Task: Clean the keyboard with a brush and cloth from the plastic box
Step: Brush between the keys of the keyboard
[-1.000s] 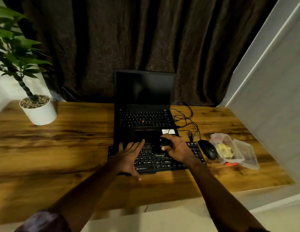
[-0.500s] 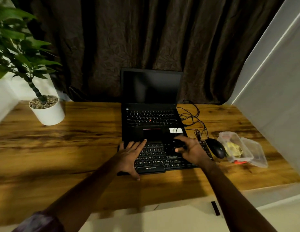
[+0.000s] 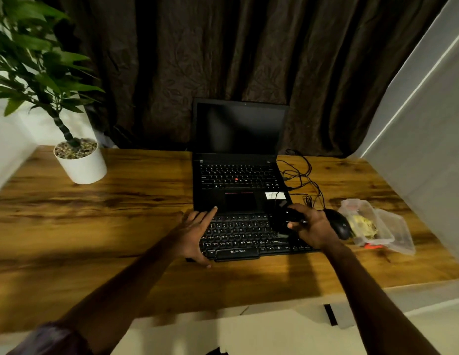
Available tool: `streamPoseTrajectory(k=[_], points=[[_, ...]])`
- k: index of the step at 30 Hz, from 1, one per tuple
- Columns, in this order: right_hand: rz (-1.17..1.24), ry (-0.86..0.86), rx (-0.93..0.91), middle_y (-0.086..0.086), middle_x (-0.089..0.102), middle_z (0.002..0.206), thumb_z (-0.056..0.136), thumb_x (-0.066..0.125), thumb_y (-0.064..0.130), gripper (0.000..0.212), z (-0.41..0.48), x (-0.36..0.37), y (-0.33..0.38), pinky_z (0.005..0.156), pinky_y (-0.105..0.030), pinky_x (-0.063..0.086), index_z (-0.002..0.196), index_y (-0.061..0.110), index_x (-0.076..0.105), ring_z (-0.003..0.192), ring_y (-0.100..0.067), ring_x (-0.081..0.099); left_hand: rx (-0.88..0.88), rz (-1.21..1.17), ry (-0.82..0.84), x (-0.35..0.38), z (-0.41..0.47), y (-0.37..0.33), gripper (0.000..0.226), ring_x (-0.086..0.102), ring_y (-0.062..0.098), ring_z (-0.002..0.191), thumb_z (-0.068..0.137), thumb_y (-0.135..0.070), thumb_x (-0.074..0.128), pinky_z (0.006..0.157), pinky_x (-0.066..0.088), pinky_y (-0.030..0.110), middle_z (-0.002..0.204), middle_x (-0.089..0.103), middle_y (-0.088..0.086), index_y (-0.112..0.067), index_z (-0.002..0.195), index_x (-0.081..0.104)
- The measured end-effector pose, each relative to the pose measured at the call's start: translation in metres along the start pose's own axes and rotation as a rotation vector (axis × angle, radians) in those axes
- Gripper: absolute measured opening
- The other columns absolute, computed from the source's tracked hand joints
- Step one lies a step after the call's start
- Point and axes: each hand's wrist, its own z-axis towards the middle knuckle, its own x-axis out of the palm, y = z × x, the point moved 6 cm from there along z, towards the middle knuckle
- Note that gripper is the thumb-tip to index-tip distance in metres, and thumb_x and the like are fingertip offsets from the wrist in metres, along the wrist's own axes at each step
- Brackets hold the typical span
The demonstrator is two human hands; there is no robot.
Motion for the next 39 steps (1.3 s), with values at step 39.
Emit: streamPoseTrajectory(k=[39], points=[[0.042,0.121,-0.044,-0.002,0.065,0.12,0.089,0.07,0.007,0.05,0.003,0.047,0.058,0.085,-0.037,0.062,0.129,0.035,0.058,0.106,-0.017,0.066,-0.056,-0.491,-0.14,0.023,-0.029,0.049,0.158,0.006,0.02,0.151,0.039,-0.08,0.082,0.121,0.01,0.051,0.165,0.003,-0.009,-0.036,0.154,-0.016]])
